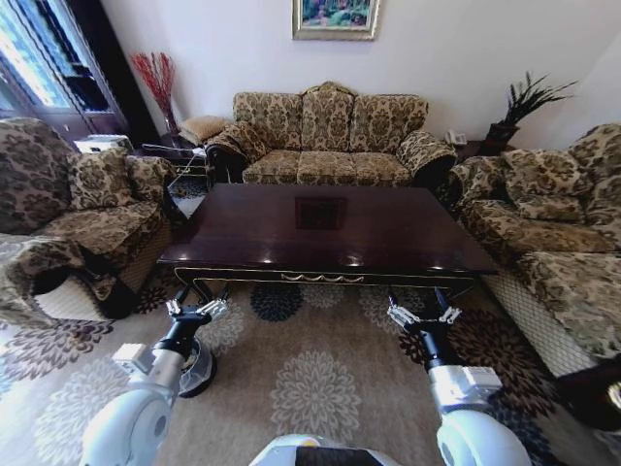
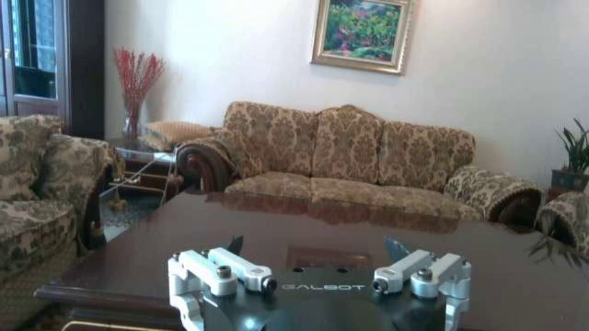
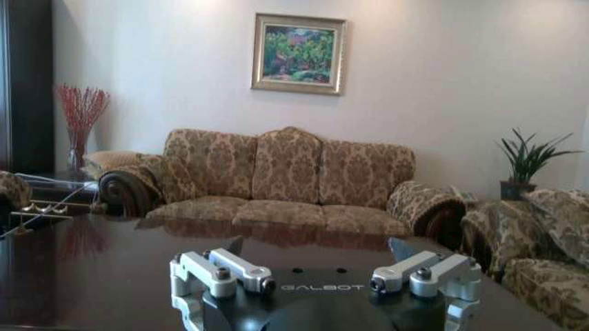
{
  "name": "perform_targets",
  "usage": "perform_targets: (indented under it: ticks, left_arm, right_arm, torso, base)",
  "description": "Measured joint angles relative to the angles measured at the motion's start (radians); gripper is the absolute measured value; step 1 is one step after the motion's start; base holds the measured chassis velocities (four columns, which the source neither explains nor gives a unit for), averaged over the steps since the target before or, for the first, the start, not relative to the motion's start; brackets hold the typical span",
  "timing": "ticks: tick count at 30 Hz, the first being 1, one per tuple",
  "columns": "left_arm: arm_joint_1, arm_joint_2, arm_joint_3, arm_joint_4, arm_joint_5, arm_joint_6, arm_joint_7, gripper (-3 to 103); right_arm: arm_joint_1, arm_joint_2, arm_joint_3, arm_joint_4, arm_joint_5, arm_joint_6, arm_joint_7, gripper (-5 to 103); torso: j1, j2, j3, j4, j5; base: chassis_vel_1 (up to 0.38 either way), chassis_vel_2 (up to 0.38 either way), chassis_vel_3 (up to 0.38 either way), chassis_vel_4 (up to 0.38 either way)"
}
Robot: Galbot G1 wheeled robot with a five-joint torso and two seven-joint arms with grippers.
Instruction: Move to the front of the table and place the trash on the table into the trash bin.
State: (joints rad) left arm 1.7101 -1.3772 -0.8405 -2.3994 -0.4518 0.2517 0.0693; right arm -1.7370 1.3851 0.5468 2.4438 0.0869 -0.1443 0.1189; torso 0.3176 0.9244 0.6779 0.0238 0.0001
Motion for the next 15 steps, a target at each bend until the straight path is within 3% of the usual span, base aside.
perform_targets:
  ticks: [15]
  left_arm:
    - [0.000,0.000,0.000,0.000,0.000,0.000,0.000,100]
  right_arm:
    - [0.000,0.000,0.000,0.000,0.000,0.000,0.000,100]
  torso:
    - [0.000,0.000,0.000,0.0000,-0.0001]
  base:
    - [0.000,0.000,0.000,0.000]
